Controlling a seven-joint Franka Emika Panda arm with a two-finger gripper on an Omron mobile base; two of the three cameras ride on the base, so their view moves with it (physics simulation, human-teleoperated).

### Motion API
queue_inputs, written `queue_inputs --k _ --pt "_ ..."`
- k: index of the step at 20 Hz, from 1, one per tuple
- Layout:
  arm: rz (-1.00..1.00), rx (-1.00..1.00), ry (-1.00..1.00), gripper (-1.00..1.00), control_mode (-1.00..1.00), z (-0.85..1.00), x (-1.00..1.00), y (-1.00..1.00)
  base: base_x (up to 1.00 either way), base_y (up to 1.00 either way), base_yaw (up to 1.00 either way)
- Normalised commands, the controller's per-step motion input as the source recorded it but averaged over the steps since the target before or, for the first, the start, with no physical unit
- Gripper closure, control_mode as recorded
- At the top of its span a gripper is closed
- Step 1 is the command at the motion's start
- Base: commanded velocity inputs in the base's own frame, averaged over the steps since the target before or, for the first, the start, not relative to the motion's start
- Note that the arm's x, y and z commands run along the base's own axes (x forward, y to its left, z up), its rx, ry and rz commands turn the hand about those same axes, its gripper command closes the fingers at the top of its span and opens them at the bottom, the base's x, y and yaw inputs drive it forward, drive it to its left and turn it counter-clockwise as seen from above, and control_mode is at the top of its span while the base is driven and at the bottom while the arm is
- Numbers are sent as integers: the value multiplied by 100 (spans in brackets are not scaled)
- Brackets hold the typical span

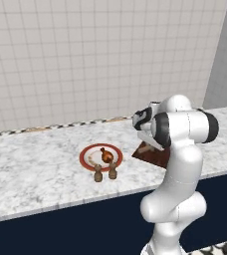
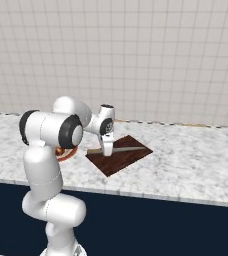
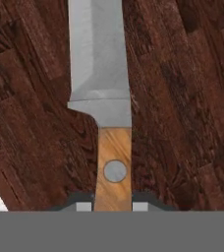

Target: Pick up the knife from the drawer and place it on the cutting board. Then place the meat from the plate to the cutting board.

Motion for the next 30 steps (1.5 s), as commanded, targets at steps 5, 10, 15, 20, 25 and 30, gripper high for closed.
queue_inputs --k 5,10,15,20,25,30 --pt "0 0 0 100 -100 -32 15 2 0 0 0" --pt "0 0 0 -100 -100 -38 2 0 0 0 0" --pt "0 0 0 -100 -100 -9 -3 1 0 0 0" --pt "1 0 -2 -100 -100 33 -14 9 0 0 0" --pt "7 -4 -8 -100 -100 73 -1 65 0 0 0" --pt "24 -5 -2 -100 -100 54 5 100 0 0 0"
